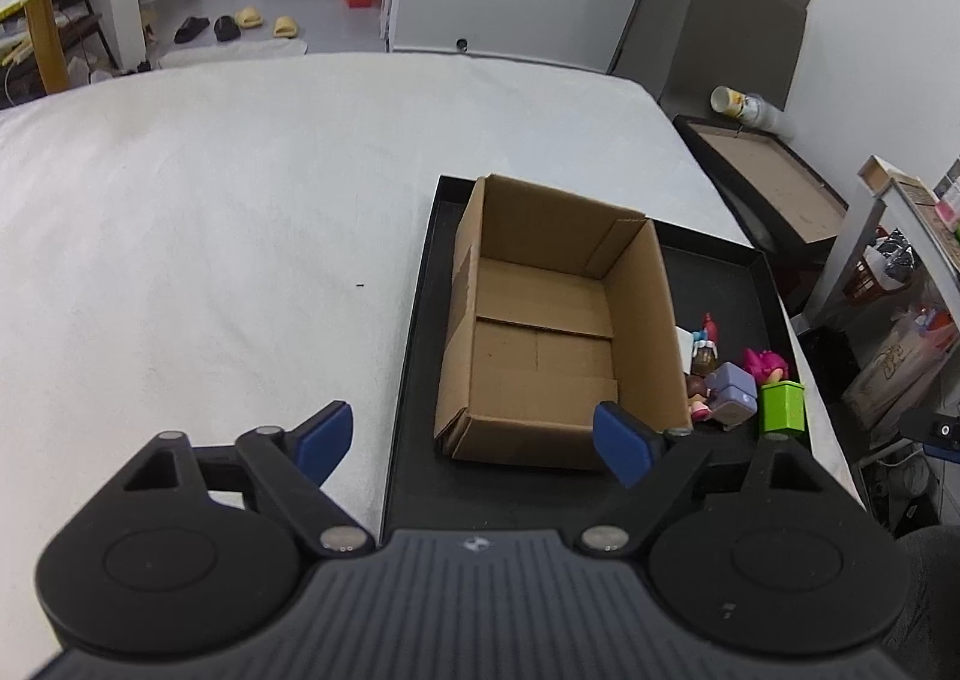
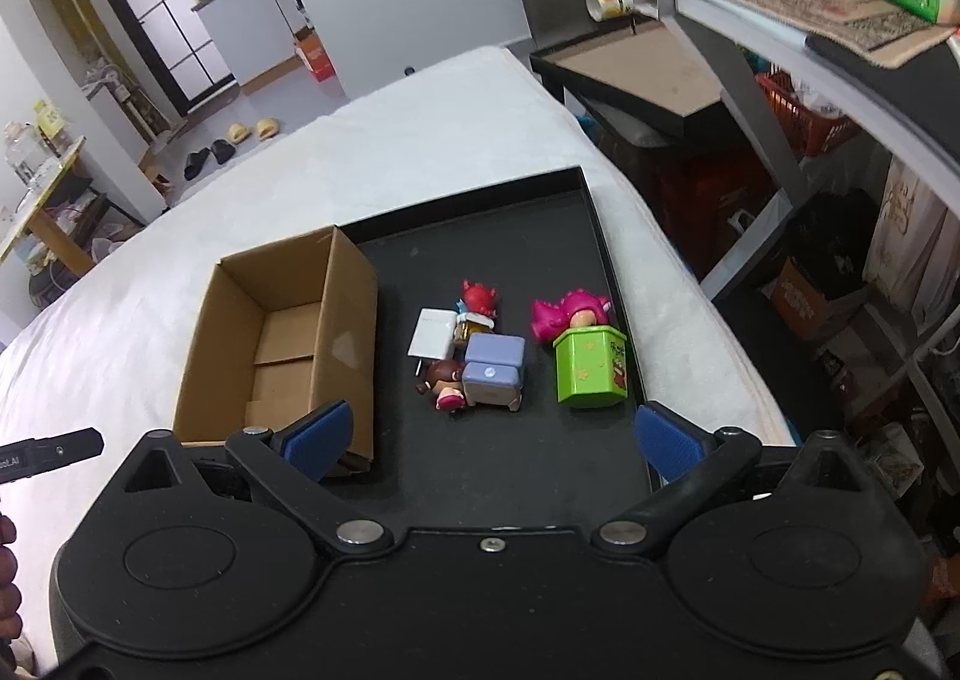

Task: Organize rigid objects
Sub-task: 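Grip the box wall with the left tool while the right tool approaches the toys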

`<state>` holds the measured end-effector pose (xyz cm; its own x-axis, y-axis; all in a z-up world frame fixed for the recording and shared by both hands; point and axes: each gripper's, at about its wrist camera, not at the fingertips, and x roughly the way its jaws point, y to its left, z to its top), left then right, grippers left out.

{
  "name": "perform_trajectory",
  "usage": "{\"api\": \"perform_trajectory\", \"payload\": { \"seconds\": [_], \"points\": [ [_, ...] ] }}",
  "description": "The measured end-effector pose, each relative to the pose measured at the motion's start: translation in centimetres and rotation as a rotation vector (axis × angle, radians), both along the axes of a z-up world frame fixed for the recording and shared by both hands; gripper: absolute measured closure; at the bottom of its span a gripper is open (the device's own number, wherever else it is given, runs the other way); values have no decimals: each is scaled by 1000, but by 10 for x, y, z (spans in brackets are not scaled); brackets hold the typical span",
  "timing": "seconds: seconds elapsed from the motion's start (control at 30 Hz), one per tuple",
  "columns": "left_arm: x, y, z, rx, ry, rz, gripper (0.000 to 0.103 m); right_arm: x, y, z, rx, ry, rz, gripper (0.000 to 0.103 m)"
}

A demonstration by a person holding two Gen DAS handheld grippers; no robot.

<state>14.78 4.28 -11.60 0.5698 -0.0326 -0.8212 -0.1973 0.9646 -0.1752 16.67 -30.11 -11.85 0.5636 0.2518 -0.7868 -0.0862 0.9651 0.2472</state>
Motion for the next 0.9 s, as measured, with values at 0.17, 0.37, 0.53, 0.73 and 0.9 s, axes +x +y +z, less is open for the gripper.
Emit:
{"api": "perform_trajectory", "payload": {
  "seconds": [0.17, 0.37, 0.53, 0.73, 0.9],
  "points": [
    [15, 6, -17, -24, 39, 27, 26, 12, -1, -6, 13, 29, 2, 6],
    [35, 13, -46, -38, 94, 54, 36, 31, 0, -14, 32, 54, 1, 10],
    [47, 19, -66, -72, 117, 73, 46, 47, 0, -30, 66, 98, -19, 16],
    [54, 25, -81, -97, 131, 96, 52, 63, 2, -52, 81, 154, -24, 20],
    [59, 28, -91, -117, 121, 93, 59, 76, 4, -72, 117, 181, -28, 24]
  ]
}}
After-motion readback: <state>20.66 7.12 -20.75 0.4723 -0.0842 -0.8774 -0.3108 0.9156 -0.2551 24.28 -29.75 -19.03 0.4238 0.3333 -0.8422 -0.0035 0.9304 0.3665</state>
